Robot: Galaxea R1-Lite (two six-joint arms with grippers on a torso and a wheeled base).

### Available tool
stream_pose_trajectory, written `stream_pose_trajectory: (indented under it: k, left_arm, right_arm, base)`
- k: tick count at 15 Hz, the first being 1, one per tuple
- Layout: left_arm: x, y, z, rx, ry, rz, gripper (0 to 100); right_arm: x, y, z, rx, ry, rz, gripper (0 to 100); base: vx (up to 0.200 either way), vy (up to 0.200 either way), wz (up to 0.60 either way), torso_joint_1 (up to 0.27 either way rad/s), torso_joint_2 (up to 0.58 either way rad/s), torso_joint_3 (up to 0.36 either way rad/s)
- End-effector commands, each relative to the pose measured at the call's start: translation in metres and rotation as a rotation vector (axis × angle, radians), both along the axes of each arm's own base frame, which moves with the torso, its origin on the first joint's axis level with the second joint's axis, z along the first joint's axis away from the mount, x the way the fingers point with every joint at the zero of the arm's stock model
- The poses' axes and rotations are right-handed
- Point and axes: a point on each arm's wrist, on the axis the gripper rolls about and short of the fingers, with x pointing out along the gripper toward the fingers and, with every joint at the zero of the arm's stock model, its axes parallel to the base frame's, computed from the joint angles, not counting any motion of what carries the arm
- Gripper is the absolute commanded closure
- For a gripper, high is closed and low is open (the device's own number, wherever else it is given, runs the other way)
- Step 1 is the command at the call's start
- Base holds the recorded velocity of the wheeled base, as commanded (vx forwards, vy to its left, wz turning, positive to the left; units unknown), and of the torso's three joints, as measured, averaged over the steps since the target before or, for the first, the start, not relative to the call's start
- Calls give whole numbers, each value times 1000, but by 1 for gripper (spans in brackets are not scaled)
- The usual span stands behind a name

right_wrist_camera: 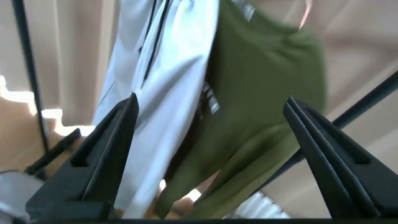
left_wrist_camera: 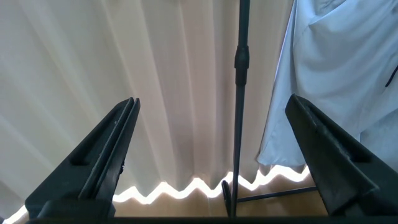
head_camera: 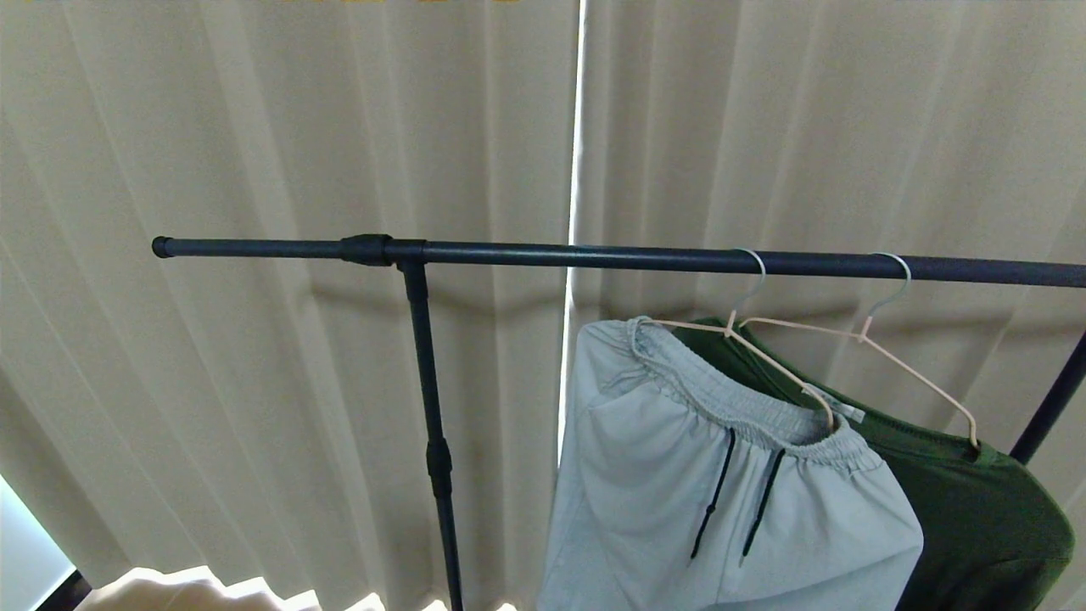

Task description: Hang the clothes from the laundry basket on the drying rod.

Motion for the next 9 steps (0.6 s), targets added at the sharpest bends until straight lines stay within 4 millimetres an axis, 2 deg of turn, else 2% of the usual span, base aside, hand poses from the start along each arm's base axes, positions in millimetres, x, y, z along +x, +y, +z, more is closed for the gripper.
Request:
stream_pose_trajectory:
  k: [1,9]
  left_arm:
    - [0,0,0,1,-1,0,0]
    - [0,0,0,0,-1,0,0]
  right_arm:
    - [-1,0,-1,15,0,-6,0]
    - [-2,-1,-2,123,21,-39,0]
  base:
    - [0,0,0,0,0,0]
    - [0,0,0,0,0,0]
